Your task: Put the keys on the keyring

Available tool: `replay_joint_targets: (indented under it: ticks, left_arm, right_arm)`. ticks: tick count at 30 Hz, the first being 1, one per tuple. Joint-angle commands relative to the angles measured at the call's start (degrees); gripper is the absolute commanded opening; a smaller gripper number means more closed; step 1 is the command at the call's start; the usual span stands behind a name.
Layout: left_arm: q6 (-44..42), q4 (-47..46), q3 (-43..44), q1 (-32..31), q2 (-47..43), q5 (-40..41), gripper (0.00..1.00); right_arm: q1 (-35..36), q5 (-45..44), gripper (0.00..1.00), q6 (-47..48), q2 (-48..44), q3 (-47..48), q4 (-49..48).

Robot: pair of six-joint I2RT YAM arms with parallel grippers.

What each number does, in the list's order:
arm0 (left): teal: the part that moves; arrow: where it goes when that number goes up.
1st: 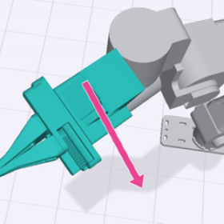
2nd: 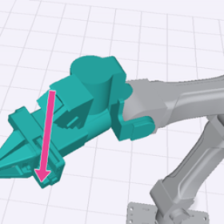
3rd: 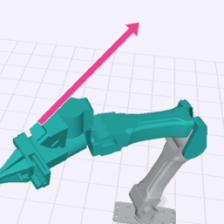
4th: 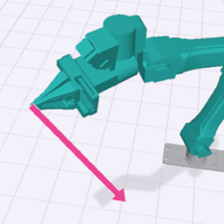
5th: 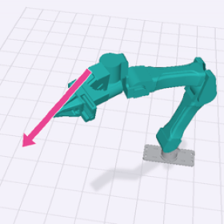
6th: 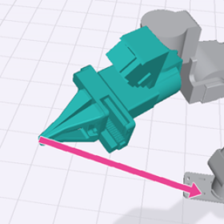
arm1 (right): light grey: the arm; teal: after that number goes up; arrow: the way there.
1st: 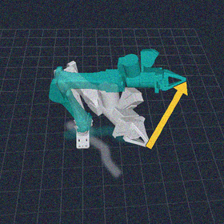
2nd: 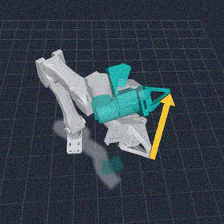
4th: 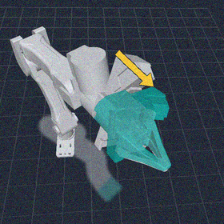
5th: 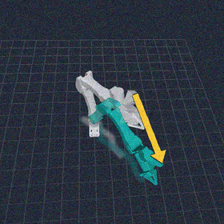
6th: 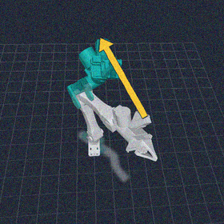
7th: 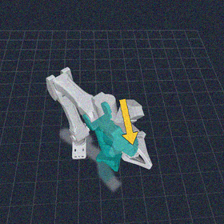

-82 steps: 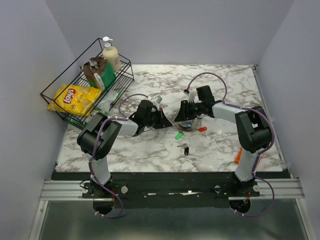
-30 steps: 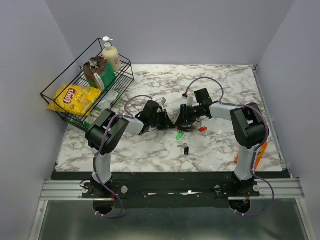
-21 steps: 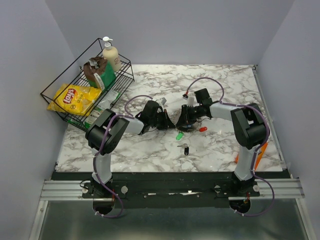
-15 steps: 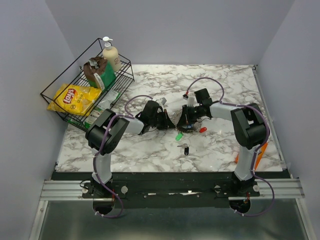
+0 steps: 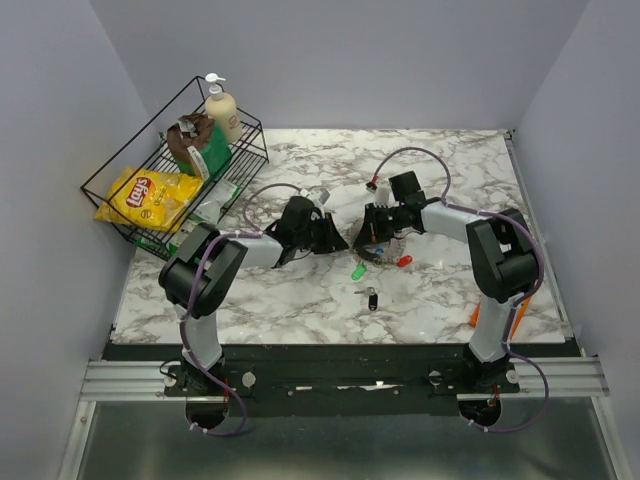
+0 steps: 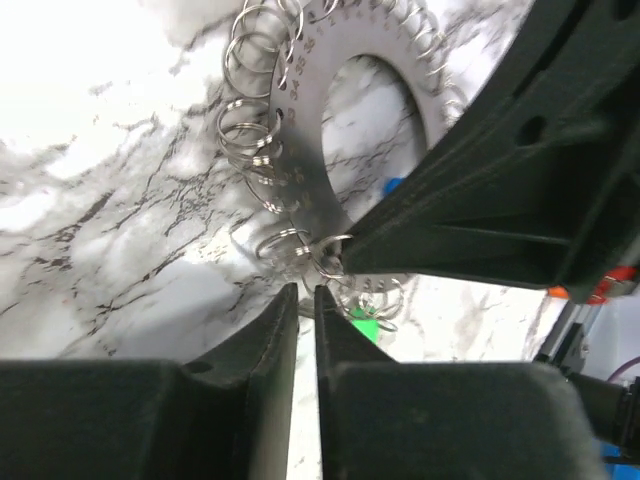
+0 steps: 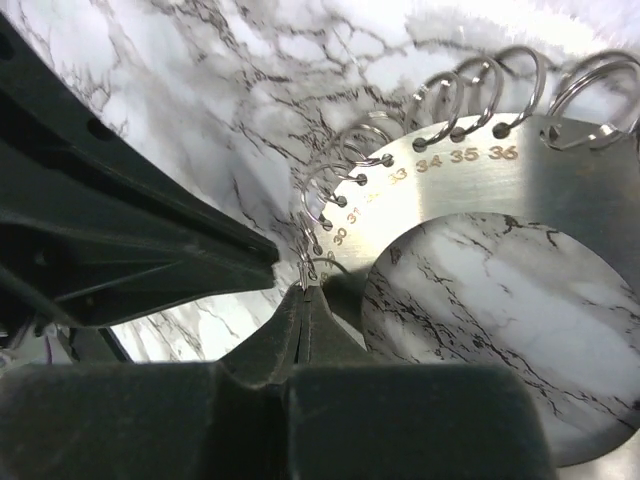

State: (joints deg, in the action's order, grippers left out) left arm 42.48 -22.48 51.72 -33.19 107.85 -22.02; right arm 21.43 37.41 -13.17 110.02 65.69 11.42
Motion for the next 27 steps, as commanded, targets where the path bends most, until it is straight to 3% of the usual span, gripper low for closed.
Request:
replay_joint_targets:
  ticks: [1,12,18,27]
  left_arm:
    - [-1.79,0.42,-0.83,1.99,-7.82,1.98,0.3]
    - [-6.52,6.3,-2.51,5.68,-25.39,3.12,0.54]
    - [-9.6,10.96,-1.98,6.21,-32.17,3.56,0.6]
    - [-12.06,11.41,-3.91,6.38,-39.11,0.14,0.6]
  right_arm:
    - [0.28,-2.16,0.01,0.86,-3.14,3.65,-1.14]
    - [0.37,2.49,0.01,0.78,-10.25,5.32,-6.14]
    - [0.45,5.74,0.01,1.13,-13.68,6.82,-7.64]
    - [1.59,11.45,0.01,0.78,-19.48,4.63,-12.98]
